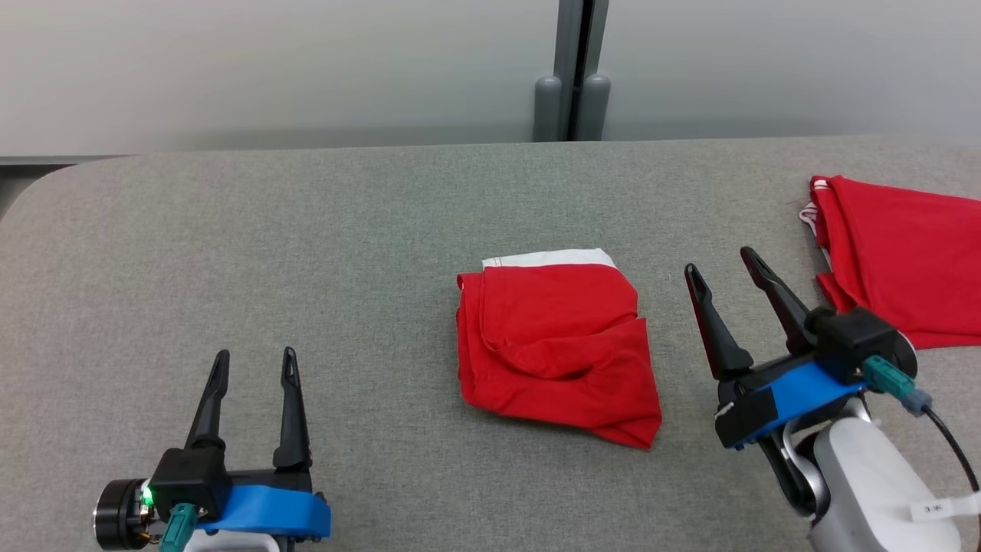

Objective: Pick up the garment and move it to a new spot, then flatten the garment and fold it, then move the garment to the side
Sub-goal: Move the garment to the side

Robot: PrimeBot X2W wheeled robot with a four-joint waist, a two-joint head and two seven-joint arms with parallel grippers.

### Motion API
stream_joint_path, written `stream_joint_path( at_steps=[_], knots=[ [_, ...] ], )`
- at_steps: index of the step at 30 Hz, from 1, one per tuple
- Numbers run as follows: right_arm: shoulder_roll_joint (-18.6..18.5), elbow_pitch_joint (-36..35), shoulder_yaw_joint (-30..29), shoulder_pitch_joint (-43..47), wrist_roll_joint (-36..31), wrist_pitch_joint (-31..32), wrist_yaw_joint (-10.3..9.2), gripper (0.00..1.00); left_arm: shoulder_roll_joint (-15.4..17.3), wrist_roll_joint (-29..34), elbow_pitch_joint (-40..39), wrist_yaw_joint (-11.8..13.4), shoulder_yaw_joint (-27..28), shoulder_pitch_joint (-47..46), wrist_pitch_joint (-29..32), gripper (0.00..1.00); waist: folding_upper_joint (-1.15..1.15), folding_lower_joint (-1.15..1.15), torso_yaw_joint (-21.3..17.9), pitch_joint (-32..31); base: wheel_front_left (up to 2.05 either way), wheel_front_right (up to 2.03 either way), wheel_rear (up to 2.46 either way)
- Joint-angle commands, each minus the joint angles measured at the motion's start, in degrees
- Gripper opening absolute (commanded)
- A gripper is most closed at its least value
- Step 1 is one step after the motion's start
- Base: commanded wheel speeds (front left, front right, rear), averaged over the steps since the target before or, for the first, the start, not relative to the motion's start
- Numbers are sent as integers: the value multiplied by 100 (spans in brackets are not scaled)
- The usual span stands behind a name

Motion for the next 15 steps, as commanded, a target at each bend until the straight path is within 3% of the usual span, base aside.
stream_joint_path(
  at_steps=[1,15],
  knots=[
    [-50,232,73,-278,43,-3,2,100,-5,-35,1,28,-45,-120,-26,100,-1,-1,94,97,0,0,0],
    [79,2432,649,-1372,549,137,1,100,-5,-168,57,128,-289,-435,-26,100,-1,-1,538,533,0,0,0]
  ],
)
